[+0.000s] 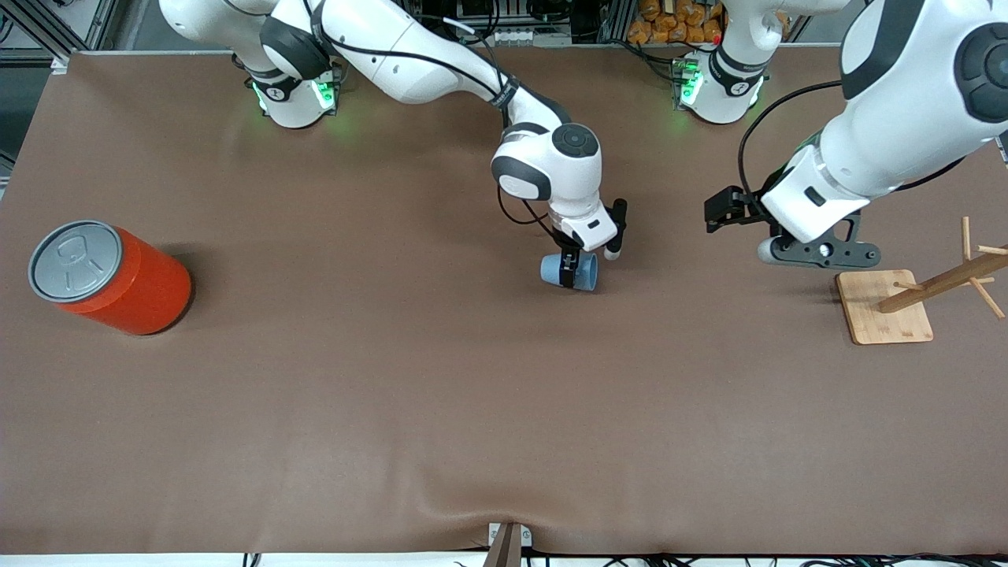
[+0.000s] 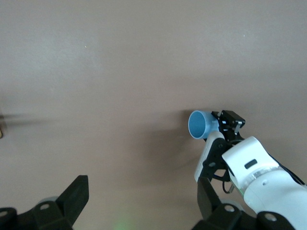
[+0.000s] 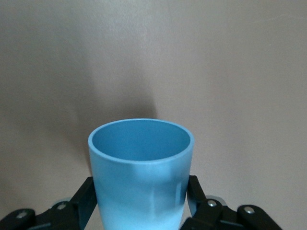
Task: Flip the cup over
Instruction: 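Close the left gripper on the cup held by the right gripper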
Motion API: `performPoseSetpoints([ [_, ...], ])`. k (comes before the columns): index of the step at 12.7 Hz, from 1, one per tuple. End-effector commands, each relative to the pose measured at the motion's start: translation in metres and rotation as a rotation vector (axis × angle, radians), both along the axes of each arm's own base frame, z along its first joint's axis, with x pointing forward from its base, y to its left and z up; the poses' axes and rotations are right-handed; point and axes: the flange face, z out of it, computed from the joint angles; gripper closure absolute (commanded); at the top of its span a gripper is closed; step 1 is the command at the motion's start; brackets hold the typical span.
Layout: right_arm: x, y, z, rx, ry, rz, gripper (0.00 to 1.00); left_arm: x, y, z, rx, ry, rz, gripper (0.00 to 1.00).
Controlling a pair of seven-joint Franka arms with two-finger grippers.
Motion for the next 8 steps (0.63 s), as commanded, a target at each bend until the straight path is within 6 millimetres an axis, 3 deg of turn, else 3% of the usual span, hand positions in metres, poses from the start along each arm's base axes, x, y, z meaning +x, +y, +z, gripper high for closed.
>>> performPoseSetpoints([
  [1,0.000,0.007,-0.009,-0.010,-0.042,0.037,1.00,0.010,-0.008,-0.021,-0.080,0.059,0.008,0.00],
  [2,0.000,0.006,-0.008,-0.013,-0.041,0.036,1.00,0.014,-0.011,-0.031,-0.096,0.078,0.009,0.00],
  [3,0.000,0.006,-0.007,-0.013,-0.042,0.034,0.76,0.017,-0.011,-0.039,-0.096,0.088,0.006,0.00],
  [4,0.001,0.006,-0.007,-0.011,-0.043,0.028,0.01,0.021,-0.009,-0.048,-0.098,0.100,0.006,0.00],
  [6,0.001,0.006,-0.008,-0.012,-0.042,0.029,0.00,0.033,-0.002,-0.066,-0.191,0.127,-0.001,0.00],
  [8,0.003,0.005,-0.001,-0.007,-0.045,0.024,0.00,0.051,0.027,-0.091,-0.255,0.122,-0.050,0.00],
])
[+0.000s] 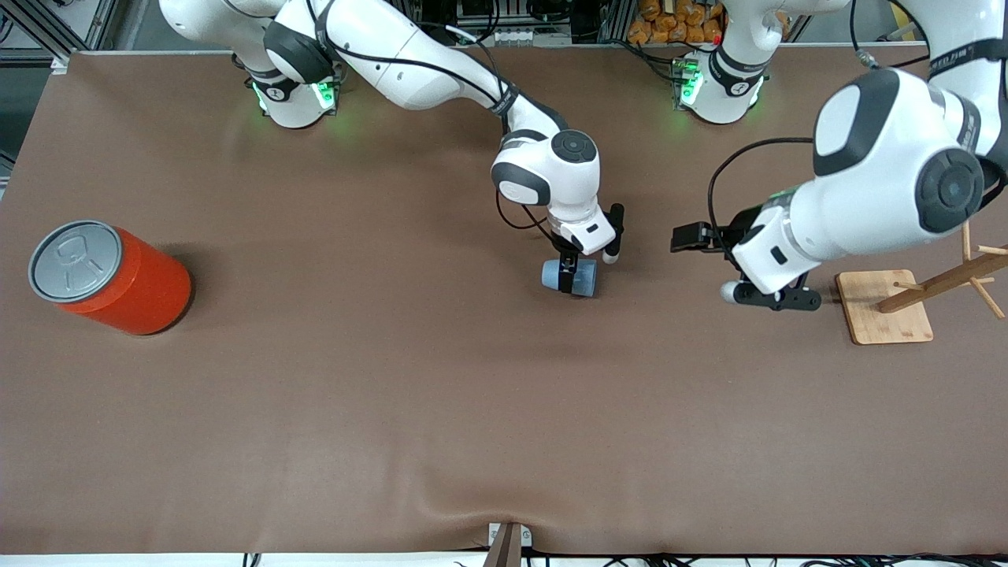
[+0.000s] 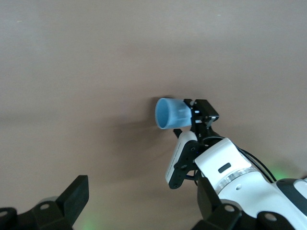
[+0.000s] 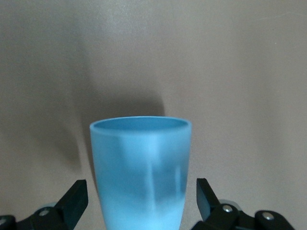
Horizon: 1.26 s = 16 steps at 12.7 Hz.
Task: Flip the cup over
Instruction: 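Close the left gripper on the cup held by the right gripper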
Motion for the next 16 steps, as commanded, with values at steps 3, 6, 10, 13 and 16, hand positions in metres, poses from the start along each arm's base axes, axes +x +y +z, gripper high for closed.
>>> performPoseSetpoints([
  [3,0.006,0.004,0.021,0.010,-0.035,0.003,0.00,0.028,0.037,-0.067,-0.180,-0.002,-0.048,0.00],
  [6,0.004,0.002,0.039,-0.014,-0.022,-0.009,0.00,0.006,0.041,-0.127,-0.263,-0.025,-0.061,0.00],
  [10,0.003,-0.004,0.090,-0.041,-0.006,-0.039,0.00,-0.020,0.047,-0.198,-0.497,-0.041,0.005,0.00],
  [13,0.036,-0.028,0.139,0.032,-0.006,-0.114,0.00,-0.032,0.041,-0.245,-0.595,-0.041,0.022,0.00],
  [16,0.115,-0.112,0.211,0.083,-0.021,-0.283,0.00,-0.066,0.028,-0.286,-0.710,-0.097,0.102,0.00],
])
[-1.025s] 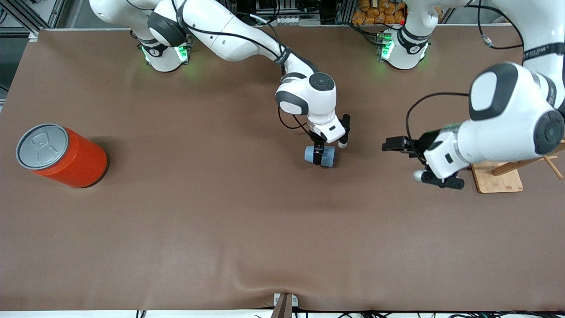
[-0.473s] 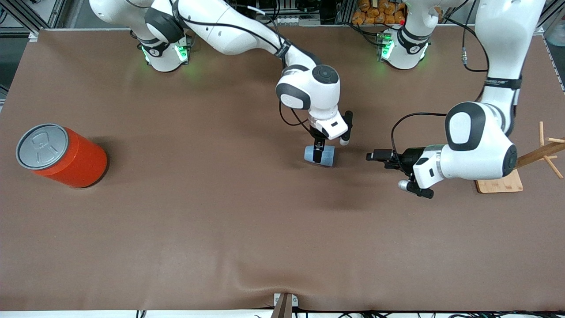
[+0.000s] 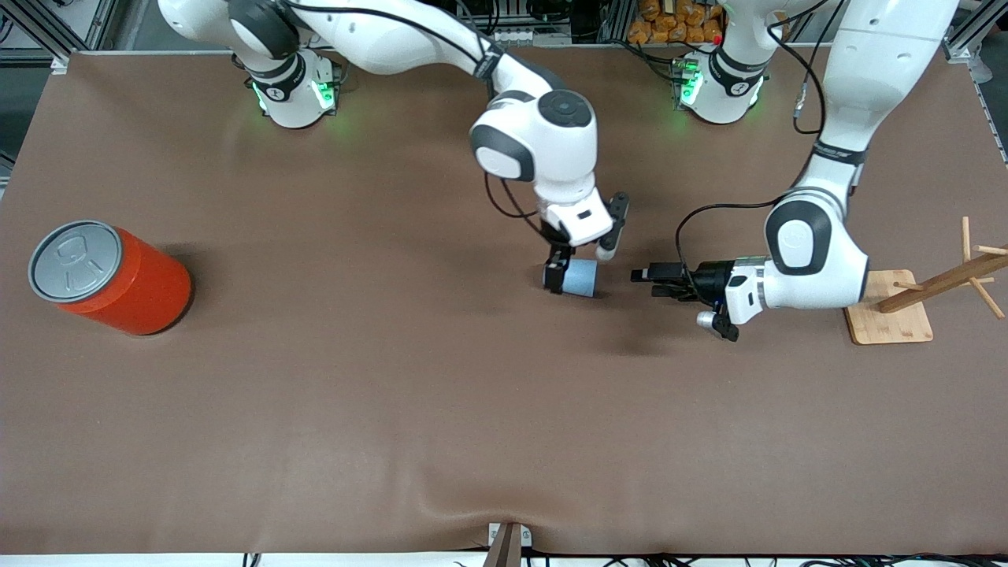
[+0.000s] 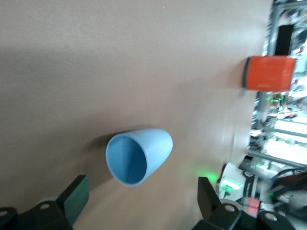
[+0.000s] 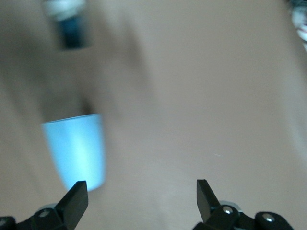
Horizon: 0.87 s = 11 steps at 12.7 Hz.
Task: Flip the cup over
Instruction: 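Open the right gripper and withdraw it while the left gripper holds the cup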
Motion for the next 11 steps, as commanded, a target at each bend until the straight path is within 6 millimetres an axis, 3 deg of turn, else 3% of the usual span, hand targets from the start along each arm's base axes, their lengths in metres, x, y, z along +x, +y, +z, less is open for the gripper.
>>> performPoseSetpoints([
  [1,0.070,-0.103,0.068,0.037,0.054,-0.189,0.00,-0.031,-0.021,-0.026,-0.081,-0.013,0.071,0.00],
  [3,0.121,-0.192,0.108,0.095,0.067,-0.334,0.00,-0.043,-0.039,-0.043,-0.095,-0.016,0.095,0.04],
  [5,0.151,-0.261,0.139,0.126,0.034,-0.433,0.00,-0.050,-0.051,-0.055,-0.117,0.014,0.123,0.15],
  [7,0.165,-0.327,0.173,0.150,0.023,-0.521,0.00,-0.056,-0.070,-0.059,-0.139,0.035,0.141,0.24],
  [9,0.168,-0.393,0.190,0.112,0.079,-0.620,0.00,-0.061,-0.082,-0.065,-0.134,0.044,0.135,0.37],
  [10,0.168,-0.425,0.199,0.106,0.094,-0.665,0.00,-0.062,-0.086,-0.066,-0.134,0.044,0.126,0.53],
  [11,0.164,-0.443,0.210,0.110,0.113,-0.694,0.00,-0.064,-0.091,-0.066,-0.133,0.038,0.111,0.80],
])
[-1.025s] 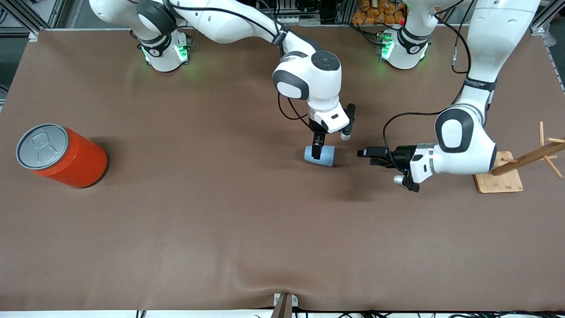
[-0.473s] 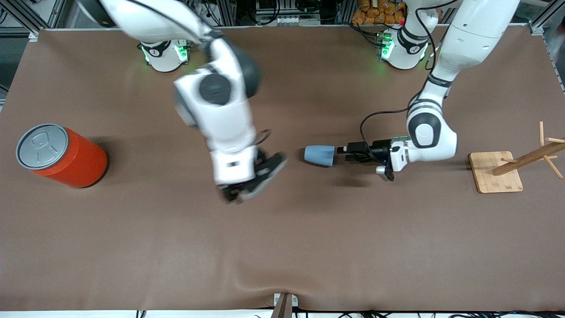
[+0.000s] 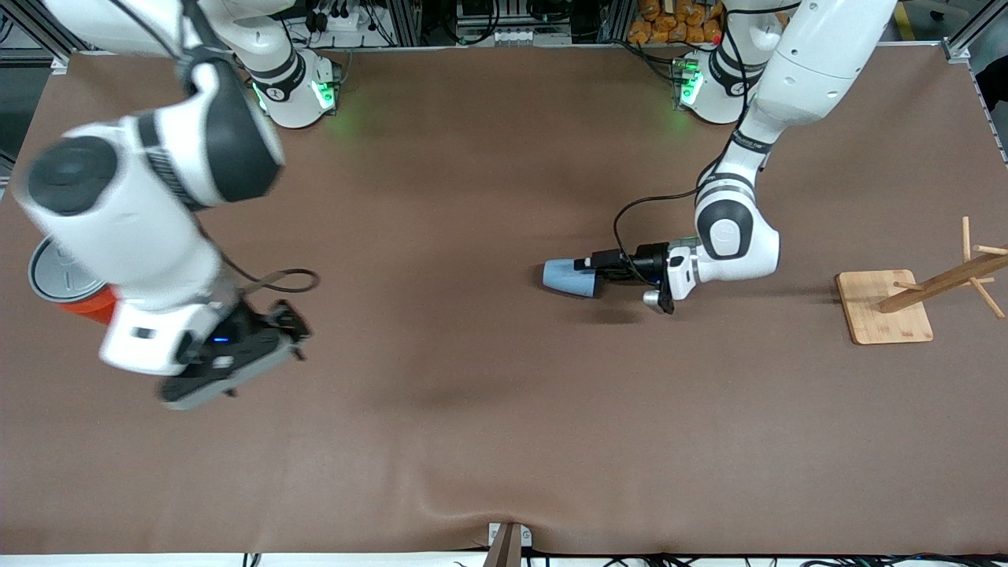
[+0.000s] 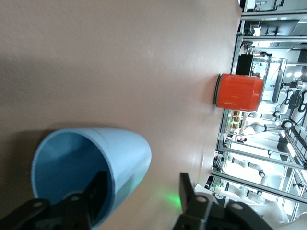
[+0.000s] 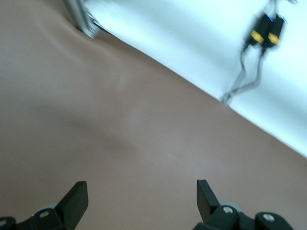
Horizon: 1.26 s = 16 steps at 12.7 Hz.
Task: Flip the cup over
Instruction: 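Open the right gripper and withdraw it while the left gripper holds the cup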
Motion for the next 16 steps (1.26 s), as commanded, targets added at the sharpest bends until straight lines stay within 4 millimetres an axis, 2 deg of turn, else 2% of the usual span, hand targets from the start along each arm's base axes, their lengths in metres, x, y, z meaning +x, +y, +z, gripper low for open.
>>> performPoseSetpoints([
  [1,-0.017,-0.053,0.032,0.045,0.052,-0.087,0.00,-0.001,-0.011,-0.001,-0.004,-0.057,-0.022,1.00],
  [3,-0.029,-0.083,0.047,0.089,0.098,-0.245,0.00,0.005,-0.016,0.007,-0.014,-0.095,-0.036,1.00],
  [4,-0.040,-0.097,0.061,0.092,0.109,-0.394,0.00,0.005,-0.031,0.016,-0.020,-0.103,-0.052,1.00],
  [6,-0.061,-0.107,0.069,0.082,0.175,-0.603,0.00,0.019,-0.046,0.035,-0.031,-0.086,-0.034,1.00],
  [8,-0.090,-0.114,0.079,0.089,0.188,-0.670,0.00,0.020,-0.081,0.058,-0.004,0.010,0.011,1.00],
  [9,-0.104,-0.123,0.082,0.100,0.179,-0.727,0.00,0.017,-0.102,0.074,0.037,0.047,0.049,1.00],
  [12,-0.155,-0.137,0.076,0.109,0.130,-0.755,0.00,0.009,-0.152,0.098,0.127,0.107,0.157,1.00],
  [13,-0.163,-0.140,0.069,0.103,0.143,-0.767,0.00,-0.001,-0.169,0.101,0.172,0.092,0.197,1.00],
  [14,-0.163,-0.143,0.067,0.100,0.153,-0.777,0.00,-0.008,-0.182,0.105,0.201,0.084,0.230,1.00],
  [15,-0.163,-0.155,0.064,0.097,0.170,-0.802,0.00,-0.014,-0.193,0.106,0.237,0.066,0.249,1.00],
  [16,-0.159,-0.159,0.062,0.123,0.181,-0.801,0.00,-0.014,-0.199,0.110,0.273,0.045,0.256,1.00],
])
